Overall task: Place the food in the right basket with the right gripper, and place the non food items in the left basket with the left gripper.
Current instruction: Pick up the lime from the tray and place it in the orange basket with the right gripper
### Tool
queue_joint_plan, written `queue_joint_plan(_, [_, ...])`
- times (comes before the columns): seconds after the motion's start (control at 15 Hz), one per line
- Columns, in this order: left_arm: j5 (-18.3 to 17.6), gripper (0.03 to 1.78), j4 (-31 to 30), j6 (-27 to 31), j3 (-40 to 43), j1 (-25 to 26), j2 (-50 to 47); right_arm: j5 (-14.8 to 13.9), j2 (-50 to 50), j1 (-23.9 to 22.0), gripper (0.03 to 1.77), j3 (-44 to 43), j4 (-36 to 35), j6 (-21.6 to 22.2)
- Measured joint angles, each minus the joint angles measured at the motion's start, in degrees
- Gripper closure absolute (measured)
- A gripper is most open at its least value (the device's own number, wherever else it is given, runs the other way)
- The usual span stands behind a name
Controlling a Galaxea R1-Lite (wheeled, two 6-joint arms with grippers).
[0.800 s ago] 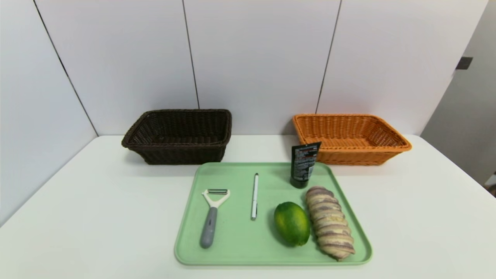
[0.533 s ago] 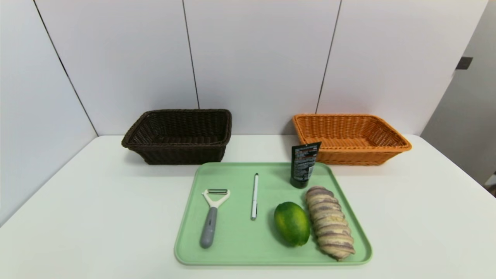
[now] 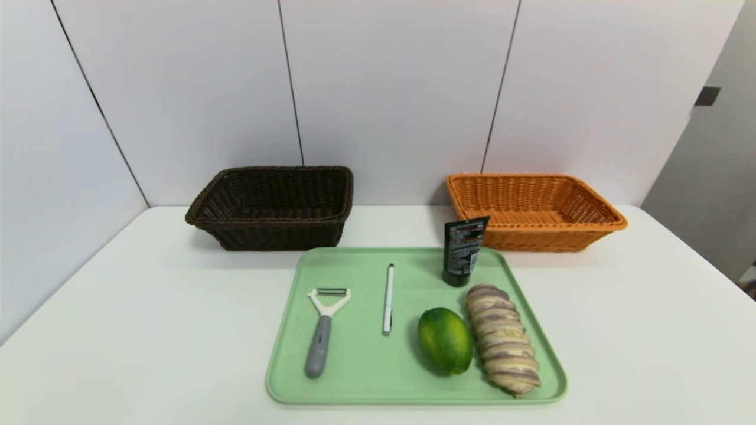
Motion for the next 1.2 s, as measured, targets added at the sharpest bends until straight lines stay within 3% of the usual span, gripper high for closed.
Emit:
queue_joint_plan(0.13, [-0.2, 0.12, 3.6, 1.4, -4.4, 0.0, 0.1, 0.1, 0.6, 0.0, 0.09, -4.7, 2.3, 0.2])
queue_joint_plan(0.4, [-0.3, 0.12, 17.8, 2.5, -20.1, -0.1, 4.6, 0.6, 9.1, 0.1, 0.09, -20.1, 10.9, 0.5])
queue_joint_plan(0.73, [-0.1, 0.12, 23.4, 2.4, -37.6, -0.1, 22.1, 2.6, 29.6, 0.5, 0.09, -44.5, 17.2, 1.8])
queue_joint_plan(1.0, [-0.3, 0.12, 28.1, 2.4, -52.8, -0.1, 37.7, 7.1, 47.4, 1.5, 0.09, -65.7, 29.0, 2.7])
queue_joint_plan(1.2, [-0.6, 0.12, 34.7, 1.5, -62.0, -0.2, 47.8, 8.5, 60.4, 4.3, 0.09, -79.9, 37.8, 5.6])
